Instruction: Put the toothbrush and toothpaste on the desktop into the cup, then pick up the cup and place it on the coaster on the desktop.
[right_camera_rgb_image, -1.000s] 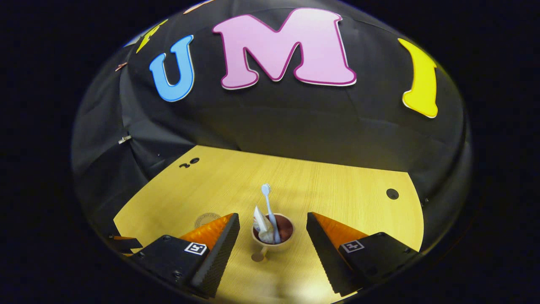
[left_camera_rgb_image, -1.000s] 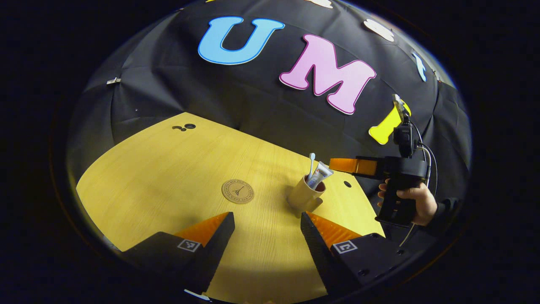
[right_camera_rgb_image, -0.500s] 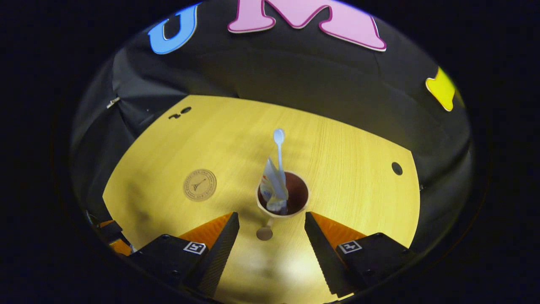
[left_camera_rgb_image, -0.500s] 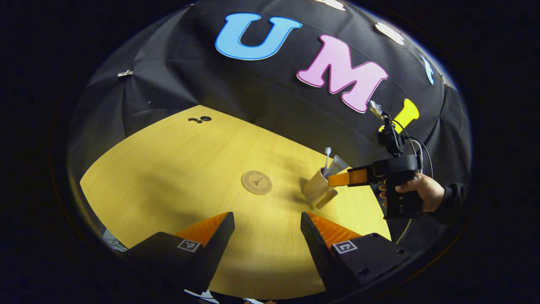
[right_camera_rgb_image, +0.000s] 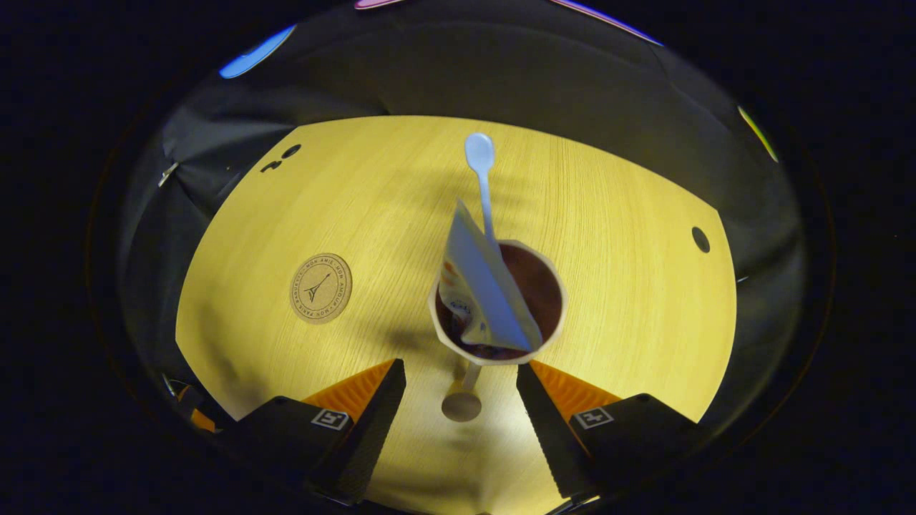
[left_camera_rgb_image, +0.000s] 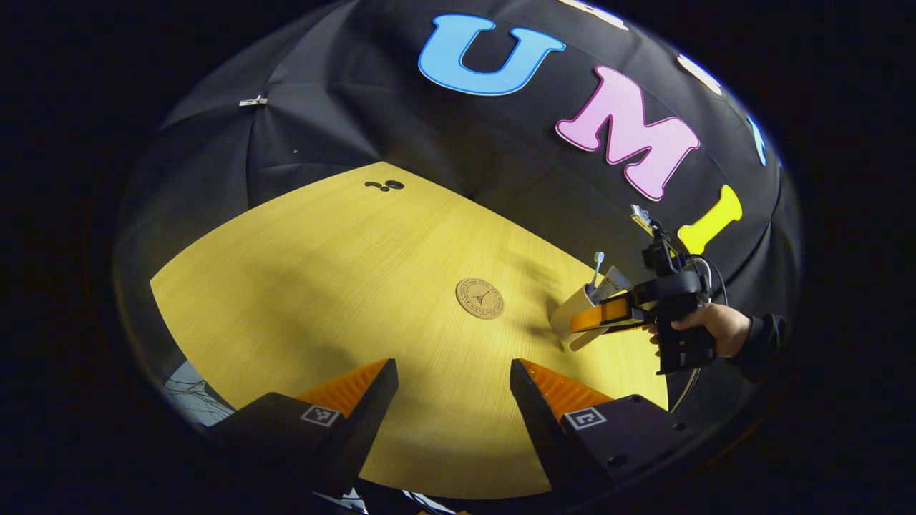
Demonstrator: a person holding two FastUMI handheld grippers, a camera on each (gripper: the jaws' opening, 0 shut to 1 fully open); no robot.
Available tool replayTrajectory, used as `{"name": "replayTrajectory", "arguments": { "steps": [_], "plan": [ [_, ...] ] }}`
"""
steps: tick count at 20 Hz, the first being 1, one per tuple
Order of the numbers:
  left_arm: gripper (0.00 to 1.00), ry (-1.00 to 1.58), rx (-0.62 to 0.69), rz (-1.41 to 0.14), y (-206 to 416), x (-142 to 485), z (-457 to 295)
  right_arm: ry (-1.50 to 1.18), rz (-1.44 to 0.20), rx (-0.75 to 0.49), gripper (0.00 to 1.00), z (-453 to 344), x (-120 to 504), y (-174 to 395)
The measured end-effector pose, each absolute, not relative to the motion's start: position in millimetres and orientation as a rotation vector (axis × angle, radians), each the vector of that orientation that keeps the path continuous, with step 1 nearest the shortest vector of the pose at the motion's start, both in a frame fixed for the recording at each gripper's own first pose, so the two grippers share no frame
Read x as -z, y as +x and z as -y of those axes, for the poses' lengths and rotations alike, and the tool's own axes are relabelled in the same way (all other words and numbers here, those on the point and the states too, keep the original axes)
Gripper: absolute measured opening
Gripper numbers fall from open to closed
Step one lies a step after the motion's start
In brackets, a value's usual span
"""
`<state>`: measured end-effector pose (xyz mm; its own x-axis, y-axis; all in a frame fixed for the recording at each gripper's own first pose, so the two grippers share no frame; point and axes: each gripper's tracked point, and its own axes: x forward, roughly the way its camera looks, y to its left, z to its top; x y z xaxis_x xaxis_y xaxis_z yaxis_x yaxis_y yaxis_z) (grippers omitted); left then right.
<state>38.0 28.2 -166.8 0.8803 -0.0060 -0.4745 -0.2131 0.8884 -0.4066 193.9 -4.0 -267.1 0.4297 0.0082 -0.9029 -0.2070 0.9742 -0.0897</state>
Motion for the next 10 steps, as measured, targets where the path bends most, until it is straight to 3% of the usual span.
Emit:
{"name": "replayTrajectory", "arguments": {
  "steps": [5,7,8,10],
  "plan": [
    [0.97,-0.48,-0.109,-0.511,32,173,-27,-0.163,-1.184,-0.103,0.95,10,285,198],
    [0.98,-0.481,-0.105,-0.523,32,178,-25,-0.185,-1.196,-0.099,0.84,11,292,198],
    [0.98,-0.48,-0.102,-0.527,32,179,-24,-0.187,-1.198,-0.098,0.72,10,293,198],
    [0.98,-0.476,-0.092,-0.53,32,178,-20,-0.184,-1.194,-0.091,0.71,10,294,200]
  ]
}}
